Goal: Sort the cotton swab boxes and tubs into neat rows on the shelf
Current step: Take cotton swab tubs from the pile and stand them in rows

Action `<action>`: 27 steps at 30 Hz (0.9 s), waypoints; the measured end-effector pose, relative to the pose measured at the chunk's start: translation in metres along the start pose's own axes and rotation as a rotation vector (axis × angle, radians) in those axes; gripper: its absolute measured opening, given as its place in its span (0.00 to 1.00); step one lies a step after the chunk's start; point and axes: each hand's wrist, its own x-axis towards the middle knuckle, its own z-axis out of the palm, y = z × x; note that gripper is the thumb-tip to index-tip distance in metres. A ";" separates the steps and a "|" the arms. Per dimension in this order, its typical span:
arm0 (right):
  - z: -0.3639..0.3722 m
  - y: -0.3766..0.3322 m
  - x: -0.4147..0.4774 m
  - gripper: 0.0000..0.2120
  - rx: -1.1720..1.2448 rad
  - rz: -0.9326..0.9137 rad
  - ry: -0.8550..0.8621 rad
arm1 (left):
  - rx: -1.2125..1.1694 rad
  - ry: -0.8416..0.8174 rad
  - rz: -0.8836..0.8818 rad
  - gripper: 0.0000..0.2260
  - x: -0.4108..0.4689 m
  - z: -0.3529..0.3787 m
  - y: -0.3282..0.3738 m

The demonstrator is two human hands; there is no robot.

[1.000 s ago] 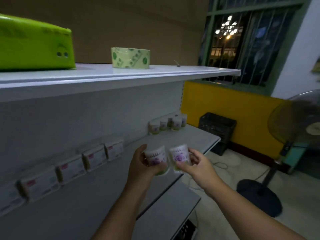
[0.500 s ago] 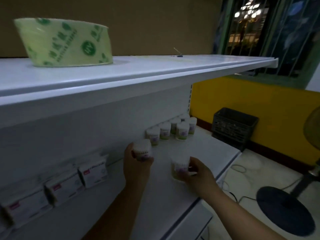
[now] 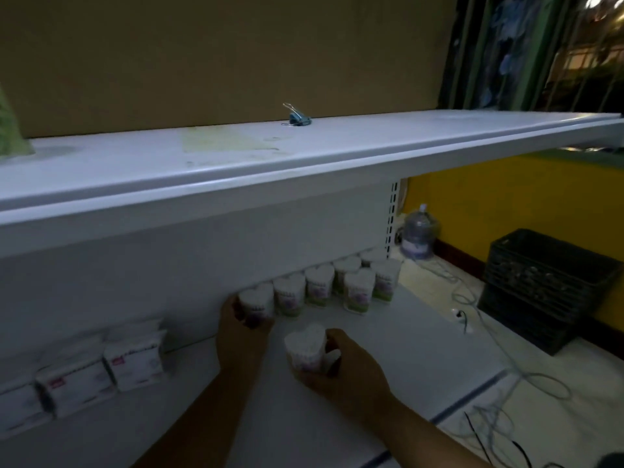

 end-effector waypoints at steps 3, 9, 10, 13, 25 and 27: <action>0.000 0.005 0.009 0.27 -0.026 -0.014 -0.009 | -0.052 -0.028 -0.016 0.28 -0.003 0.000 0.006; 0.018 -0.003 0.026 0.29 -0.187 -0.087 -0.015 | -0.207 0.158 -0.137 0.13 -0.038 -0.026 0.010; 0.023 -0.007 0.029 0.32 -0.207 -0.106 -0.029 | -0.210 0.161 -0.146 0.11 -0.046 -0.031 0.010; 0.042 -0.025 0.040 0.33 -0.176 -0.148 -0.085 | -0.231 0.030 -0.168 0.21 -0.060 -0.041 0.010; 0.059 -0.026 0.056 0.23 -0.112 -0.190 -0.198 | 0.073 0.173 -0.081 0.17 -0.013 -0.057 -0.008; 0.059 -0.025 0.055 0.14 -0.120 -0.206 -0.162 | 0.082 0.172 -0.080 0.18 -0.008 -0.054 -0.011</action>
